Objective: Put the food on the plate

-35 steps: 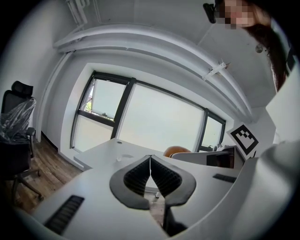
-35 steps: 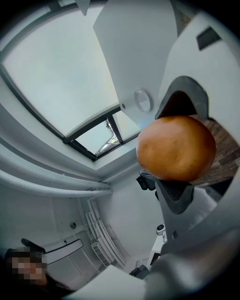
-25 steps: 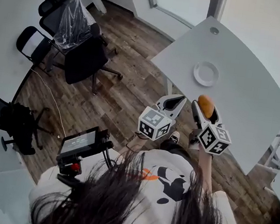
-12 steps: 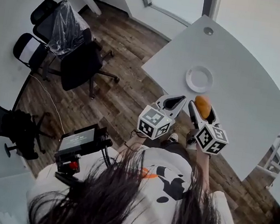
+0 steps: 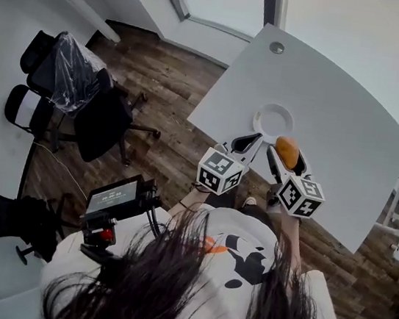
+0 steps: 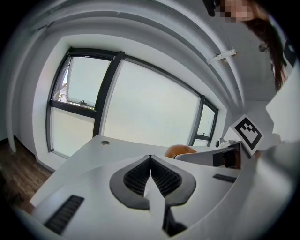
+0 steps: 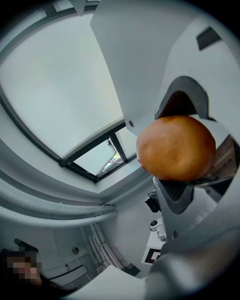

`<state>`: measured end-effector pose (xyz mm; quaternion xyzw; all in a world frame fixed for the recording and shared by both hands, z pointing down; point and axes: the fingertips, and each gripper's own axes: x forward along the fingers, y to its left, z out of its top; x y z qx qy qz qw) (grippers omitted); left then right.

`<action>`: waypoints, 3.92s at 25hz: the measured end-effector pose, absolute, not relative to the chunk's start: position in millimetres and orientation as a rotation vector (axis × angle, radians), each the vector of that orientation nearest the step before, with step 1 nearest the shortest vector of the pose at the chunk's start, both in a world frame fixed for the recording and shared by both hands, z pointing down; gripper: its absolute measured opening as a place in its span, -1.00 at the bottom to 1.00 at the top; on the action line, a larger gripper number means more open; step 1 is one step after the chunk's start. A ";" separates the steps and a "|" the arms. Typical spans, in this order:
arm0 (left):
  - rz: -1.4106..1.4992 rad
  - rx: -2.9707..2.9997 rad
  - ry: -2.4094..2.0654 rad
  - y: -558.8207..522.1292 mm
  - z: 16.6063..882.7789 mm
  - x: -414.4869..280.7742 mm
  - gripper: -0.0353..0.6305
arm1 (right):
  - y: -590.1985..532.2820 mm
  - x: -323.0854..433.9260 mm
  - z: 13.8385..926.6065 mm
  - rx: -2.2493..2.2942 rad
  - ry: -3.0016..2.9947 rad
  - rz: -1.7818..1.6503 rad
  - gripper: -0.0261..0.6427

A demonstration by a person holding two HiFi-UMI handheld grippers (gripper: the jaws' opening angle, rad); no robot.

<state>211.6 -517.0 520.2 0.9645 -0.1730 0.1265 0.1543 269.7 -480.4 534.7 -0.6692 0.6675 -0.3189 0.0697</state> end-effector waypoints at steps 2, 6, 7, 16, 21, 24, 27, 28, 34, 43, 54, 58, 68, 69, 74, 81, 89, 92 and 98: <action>0.375 2.771 -0.454 -534.5 520.7 218.6 -0.88 | -493.4 273.2 534.7 -2.044 1.988 -0.955 0.21; 0.403 2.799 -0.353 -563.4 522.0 235.4 -0.88 | -521.3 283.1 543.9 -2.112 1.958 -0.937 0.21; 0.407 2.802 -0.335 -569.4 522.8 237.7 -0.88 | -528.9 284.8 549.5 -2.126 1.961 -0.934 0.22; 0.461 2.789 -0.204 -626.7 542.2 255.5 -0.88 | -597.0 303.8 628.0 -2.329 2.081 -1.006 0.21; 0.491 2.784 -0.146 -631.8 552.0 257.2 -0.88 | -597.8 303.1 666.3 -2.397 2.092 -1.084 0.21; 0.499 2.790 -0.117 -626.2 552.4 259.3 -0.88 | -591.4 302.6 677.4 -2.423 2.097 -1.100 0.21; 0.504 2.793 -0.092 -621.2 552.0 261.7 -0.88 | -588.5 302.6 683.5 -2.447 2.111 -1.109 0.21; 0.505 2.793 -0.086 -619.9 552.0 262.2 -0.88 | -587.9 302.3 685.5 -2.454 2.118 -1.113 0.21; 0.511 2.797 -0.061 -615.3 552.6 263.9 -0.88 | -585.9 301.2 694.2 -2.492 2.161 -1.126 0.22; 0.513 2.788 -0.069 -616.8 554.1 263.4 -0.88 | -588.6 297.1 699.9 -2.472 2.190 -1.206 0.22; 0.515 2.772 -0.129 -619.3 555.7 258.7 -0.88 | -589.2 308.4 679.6 -2.451 2.078 -1.214 0.22; 0.503 2.785 -0.157 -599.7 547.4 254.5 -0.88 | -570.1 310.8 643.7 -2.413 2.035 -1.080 0.22; 0.438 2.786 -0.257 -554.0 527.8 251.9 -0.88 | -528.6 303.8 560.8 -2.213 1.987 -0.840 0.21; 0.425 2.784 -0.273 -548.3 525.3 251.3 -0.88 | -523.0 301.6 557.2 -2.208 2.003 -0.832 0.21; 0.344 2.773 -0.370 -498.3 511.5 245.7 -0.88 | -470.4 293.8 549.6 -2.148 2.049 -0.826 -0.13; 0.375 2.727 -0.445 -466.9 523.1 228.2 -0.88 | -444.9 284.2 556.8 -2.042 2.053 -0.908 -0.70; 0.436 2.713 -0.495 -420.5 529.3 201.1 -0.88 | -410.8 252.5 554.1 -1.947 2.083 -0.941 -0.70; 0.445 2.724 -0.494 -412.7 528.4 190.4 -0.88 | -405.4 243.7 553.9 -1.946 2.073 -0.939 -0.70; 0.432 2.728 -0.519 -404.3 525.8 150.0 -0.88 | -401.7 216.6 547.2 -1.990 2.054 -0.907 -0.70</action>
